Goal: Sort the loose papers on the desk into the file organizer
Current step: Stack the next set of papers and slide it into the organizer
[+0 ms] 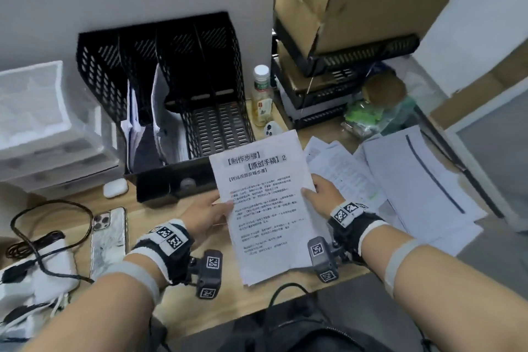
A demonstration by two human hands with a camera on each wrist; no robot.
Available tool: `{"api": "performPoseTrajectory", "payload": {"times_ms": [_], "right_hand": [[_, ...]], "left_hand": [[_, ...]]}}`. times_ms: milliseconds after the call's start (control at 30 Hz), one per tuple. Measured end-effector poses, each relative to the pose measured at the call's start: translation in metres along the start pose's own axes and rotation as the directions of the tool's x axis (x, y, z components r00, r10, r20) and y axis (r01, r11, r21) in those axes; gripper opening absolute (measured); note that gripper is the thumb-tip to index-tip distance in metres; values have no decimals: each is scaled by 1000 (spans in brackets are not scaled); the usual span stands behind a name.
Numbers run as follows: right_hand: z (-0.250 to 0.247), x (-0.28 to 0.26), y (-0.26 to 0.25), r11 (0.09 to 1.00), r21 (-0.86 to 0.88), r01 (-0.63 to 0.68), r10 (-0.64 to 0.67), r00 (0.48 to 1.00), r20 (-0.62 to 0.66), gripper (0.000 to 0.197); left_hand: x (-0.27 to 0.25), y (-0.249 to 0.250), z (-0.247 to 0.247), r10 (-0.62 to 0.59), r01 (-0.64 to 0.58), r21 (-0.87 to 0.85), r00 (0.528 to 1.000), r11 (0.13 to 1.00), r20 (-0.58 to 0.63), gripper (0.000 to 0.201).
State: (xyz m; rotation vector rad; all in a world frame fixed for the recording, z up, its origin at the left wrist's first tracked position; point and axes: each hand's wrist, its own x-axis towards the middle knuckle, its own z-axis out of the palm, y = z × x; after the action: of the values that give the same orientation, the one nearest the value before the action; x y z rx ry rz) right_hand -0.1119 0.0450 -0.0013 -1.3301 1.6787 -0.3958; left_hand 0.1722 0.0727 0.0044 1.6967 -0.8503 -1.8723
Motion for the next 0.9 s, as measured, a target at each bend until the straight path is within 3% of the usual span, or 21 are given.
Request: {"api": "performPoseTrajectory", "payload": {"times_ms": [67, 167, 300, 533, 633, 733, 800, 900], "right_hand": [[-17, -8, 16, 997, 60, -54, 58, 996, -63, 32], [-29, -20, 38, 984, 134, -118, 128, 990, -63, 37], [-45, -39, 82, 957, 146, -249, 263, 962, -78, 27], [-45, -45, 118, 913, 220, -343, 387, 899, -203, 20], [-45, -41, 124, 897, 254, -362, 419, 880, -225, 25], [-44, -36, 124, 894, 291, -341, 418, 867, -270, 16], [-41, -33, 124, 897, 307, -318, 405, 871, -279, 19], [-36, -30, 123, 859, 419, -295, 429, 861, -274, 39]], "left_hand": [[14, 7, 27, -12, 6, 96, 998, 995, 64, 24], [31, 13, 52, 16, -30, 235, 998, 972, 59, 22], [72, 19, 86, 122, -143, 468, 990, 872, 75, 18], [92, 34, 126, 165, -194, 638, 981, 745, 106, 17], [103, 34, 138, 167, -202, 744, 978, 636, 123, 12], [127, 23, 136, 153, -186, 840, 980, 509, 124, 34], [133, 19, 137, 143, -181, 855, 982, 486, 126, 38], [116, 28, 141, 190, -159, 877, 979, 453, 80, 27]]}}
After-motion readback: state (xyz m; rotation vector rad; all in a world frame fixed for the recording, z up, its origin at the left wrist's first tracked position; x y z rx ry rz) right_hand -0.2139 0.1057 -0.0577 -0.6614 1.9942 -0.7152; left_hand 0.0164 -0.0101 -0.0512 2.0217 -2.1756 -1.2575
